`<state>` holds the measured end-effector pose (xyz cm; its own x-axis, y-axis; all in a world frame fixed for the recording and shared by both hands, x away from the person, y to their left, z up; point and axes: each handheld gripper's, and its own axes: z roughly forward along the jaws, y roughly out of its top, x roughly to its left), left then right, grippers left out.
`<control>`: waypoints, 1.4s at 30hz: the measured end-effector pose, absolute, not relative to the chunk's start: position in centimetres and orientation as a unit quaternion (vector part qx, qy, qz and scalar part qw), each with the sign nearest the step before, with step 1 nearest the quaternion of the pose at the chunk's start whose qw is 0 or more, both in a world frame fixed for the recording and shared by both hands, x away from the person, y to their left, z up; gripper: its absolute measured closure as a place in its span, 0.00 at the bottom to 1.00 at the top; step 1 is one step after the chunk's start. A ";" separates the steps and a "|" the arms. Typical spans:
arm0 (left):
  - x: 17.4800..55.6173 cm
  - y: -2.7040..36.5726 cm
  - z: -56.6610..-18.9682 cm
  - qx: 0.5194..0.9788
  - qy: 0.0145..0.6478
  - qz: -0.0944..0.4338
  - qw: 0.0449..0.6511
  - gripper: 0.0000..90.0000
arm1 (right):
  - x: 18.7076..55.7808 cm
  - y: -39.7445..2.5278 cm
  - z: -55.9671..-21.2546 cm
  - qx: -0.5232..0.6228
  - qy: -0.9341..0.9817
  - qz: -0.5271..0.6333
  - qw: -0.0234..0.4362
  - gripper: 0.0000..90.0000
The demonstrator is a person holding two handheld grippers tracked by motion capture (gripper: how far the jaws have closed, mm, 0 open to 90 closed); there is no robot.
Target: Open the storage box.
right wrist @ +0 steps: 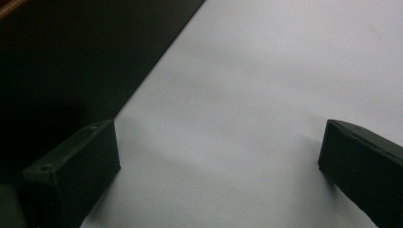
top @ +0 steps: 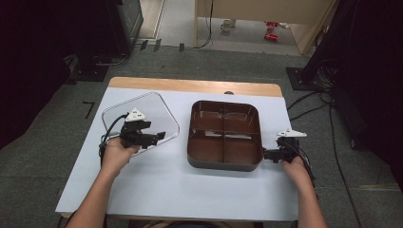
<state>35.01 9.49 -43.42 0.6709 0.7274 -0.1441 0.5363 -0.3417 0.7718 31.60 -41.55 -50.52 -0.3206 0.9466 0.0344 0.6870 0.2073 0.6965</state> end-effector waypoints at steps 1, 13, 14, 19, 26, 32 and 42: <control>34.6 9.2 -43.6 0.815 0.384 0.119 0.417 0.25 | 31.6 -41.5 -50.5 0.546 0.749 0.315 0.206 0.00; 30.9 6.3 -46.1 0.841 0.341 0.111 0.405 0.25 | 31.6 -41.6 -50.5 0.545 0.749 0.315 0.206 0.00; 30.9 6.3 -46.1 0.841 0.341 0.111 0.405 0.25 | 31.6 -41.6 -50.5 0.545 0.749 0.315 0.206 0.00; 30.4 4.9 -47.1 0.846 0.328 0.097 0.409 0.26 | 31.6 -41.6 -50.5 0.545 0.749 0.315 0.206 0.00; 31.4 4.6 -48.3 0.844 0.349 0.094 0.396 0.27 | 31.6 -41.6 -50.5 0.545 0.749 0.314 0.206 0.00; 31.4 3.9 -49.1 0.853 0.341 0.091 0.385 0.27 | 31.6 -41.6 -50.5 0.545 0.749 0.314 0.206 0.00; 30.8 3.1 -49.8 0.868 0.304 0.123 0.373 0.21 | 31.6 -41.5 -50.5 0.545 0.749 0.314 0.206 0.00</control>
<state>30.84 3.07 -49.77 0.7843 0.6203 -0.0129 0.4362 -0.5365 0.7224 31.59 -41.55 -50.51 -0.3205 0.9467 0.0328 0.6873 0.2086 0.6957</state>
